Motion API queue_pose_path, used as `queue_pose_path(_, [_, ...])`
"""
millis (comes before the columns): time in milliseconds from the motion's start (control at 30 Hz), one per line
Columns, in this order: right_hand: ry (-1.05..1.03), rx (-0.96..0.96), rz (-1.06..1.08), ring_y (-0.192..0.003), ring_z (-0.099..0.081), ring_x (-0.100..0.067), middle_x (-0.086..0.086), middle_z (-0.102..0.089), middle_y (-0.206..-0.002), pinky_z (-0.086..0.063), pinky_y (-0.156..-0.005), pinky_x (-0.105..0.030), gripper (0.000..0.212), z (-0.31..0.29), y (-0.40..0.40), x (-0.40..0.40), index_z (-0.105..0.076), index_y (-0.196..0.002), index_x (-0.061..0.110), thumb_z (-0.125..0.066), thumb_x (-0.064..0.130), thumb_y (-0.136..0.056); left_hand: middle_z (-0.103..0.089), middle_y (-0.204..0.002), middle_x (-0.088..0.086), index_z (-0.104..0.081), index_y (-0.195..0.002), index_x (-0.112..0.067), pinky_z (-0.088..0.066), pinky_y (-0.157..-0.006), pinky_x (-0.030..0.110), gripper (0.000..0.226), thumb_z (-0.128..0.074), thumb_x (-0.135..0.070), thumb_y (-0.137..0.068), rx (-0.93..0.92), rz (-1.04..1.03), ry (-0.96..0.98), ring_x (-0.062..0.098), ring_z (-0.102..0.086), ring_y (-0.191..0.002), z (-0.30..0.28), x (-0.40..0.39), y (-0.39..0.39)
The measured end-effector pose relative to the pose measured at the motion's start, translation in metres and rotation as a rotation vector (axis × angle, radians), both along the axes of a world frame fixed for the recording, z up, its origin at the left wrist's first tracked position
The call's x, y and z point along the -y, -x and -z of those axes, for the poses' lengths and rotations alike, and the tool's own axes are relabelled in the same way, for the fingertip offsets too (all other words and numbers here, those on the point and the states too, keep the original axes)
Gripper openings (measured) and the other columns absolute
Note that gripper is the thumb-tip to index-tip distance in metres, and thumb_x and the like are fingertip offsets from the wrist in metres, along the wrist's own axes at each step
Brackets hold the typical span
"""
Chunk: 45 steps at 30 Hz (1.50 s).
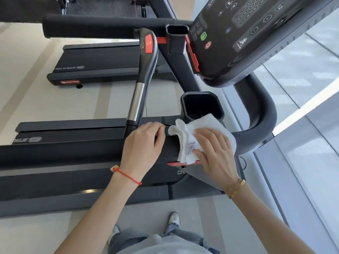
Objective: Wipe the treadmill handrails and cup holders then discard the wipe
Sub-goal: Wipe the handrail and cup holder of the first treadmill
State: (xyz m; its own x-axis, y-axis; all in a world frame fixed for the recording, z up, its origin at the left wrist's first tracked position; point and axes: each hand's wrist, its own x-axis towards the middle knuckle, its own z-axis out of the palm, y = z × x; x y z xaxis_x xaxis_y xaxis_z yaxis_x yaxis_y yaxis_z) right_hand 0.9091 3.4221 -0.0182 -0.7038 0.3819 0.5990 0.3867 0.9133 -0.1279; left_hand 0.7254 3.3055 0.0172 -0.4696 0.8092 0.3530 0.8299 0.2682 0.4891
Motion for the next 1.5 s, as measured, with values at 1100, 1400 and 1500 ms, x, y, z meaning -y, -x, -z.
queue_pose_path(1100, [0.615,0.486,-0.049,-0.113,-0.054,-0.033,-0.01,-0.049,-0.135,-0.04,-0.089,-0.035,0.045,-0.052,0.063,-0.176,-0.034,-0.144,0.013,-0.045,0.022,-0.101,-0.065,-0.103,-0.011,-0.059,-0.13,-0.026,-0.057,-0.081,0.039,0.039,-0.047,-0.045,-0.098,0.348,0.047,0.16,0.008,-0.064,-0.086,0.004,-0.108,0.012])
queue_pose_path(1400, [0.271,0.603,-0.253,-0.103,-0.06,-0.025,0.003,-0.06,-0.122,-0.051,-0.073,-0.044,0.041,-0.062,0.094,-0.174,-0.042,-0.14,0.022,-0.043,0.034,-0.101,-0.062,-0.099,-0.013,-0.058,-0.119,-0.029,-0.055,-0.079,0.04,0.032,-0.042,-0.048,-0.099,0.404,0.075,0.235,0.01,-0.062,-0.089,0.001,-0.11,0.014])
queue_pose_path(1500, [0.317,0.533,-0.149,-0.099,-0.059,-0.028,-0.001,-0.058,-0.119,-0.048,-0.075,-0.04,0.041,-0.058,0.078,-0.173,-0.043,-0.139,0.021,-0.044,0.033,-0.1,-0.061,-0.106,-0.016,-0.057,-0.127,-0.031,-0.055,-0.083,0.039,0.039,-0.041,-0.051,-0.097,0.403,0.084,0.25,0.006,-0.061,-0.095,-0.003,-0.112,0.017])
